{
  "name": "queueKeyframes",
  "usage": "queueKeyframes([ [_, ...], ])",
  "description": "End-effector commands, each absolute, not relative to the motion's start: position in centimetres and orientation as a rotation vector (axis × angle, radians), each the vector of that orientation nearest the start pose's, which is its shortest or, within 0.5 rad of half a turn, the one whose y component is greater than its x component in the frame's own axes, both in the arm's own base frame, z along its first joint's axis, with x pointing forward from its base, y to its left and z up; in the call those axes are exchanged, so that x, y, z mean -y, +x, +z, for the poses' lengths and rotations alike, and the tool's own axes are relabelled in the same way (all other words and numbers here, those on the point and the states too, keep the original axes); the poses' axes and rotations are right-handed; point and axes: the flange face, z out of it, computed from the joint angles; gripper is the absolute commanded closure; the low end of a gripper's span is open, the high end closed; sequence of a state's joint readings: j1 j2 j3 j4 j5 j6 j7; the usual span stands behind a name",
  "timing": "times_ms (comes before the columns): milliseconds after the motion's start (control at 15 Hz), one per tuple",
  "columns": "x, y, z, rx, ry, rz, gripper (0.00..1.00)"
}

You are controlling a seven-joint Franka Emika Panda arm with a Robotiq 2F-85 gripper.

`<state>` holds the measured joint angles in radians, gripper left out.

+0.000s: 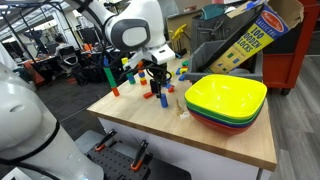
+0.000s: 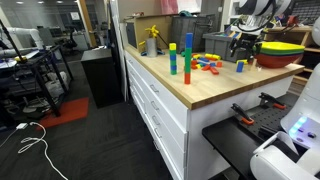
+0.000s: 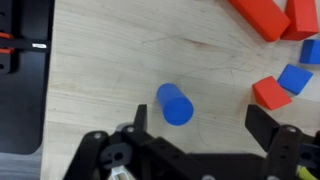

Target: Move the stack's top block to the counter

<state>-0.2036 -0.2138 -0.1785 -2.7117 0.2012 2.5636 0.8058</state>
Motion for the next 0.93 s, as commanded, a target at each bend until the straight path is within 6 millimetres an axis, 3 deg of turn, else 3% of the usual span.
queueKeyframes([
  [0, 13.6, 38.0, 34.5, -1.726, -2.421, -0.036, 0.00],
  [467, 9.2, 41.3, 42.9, -1.350, -2.680, -0.010, 0.00],
  [867, 5.2, 43.0, 47.5, -0.994, -2.852, 0.033, 0.00],
])
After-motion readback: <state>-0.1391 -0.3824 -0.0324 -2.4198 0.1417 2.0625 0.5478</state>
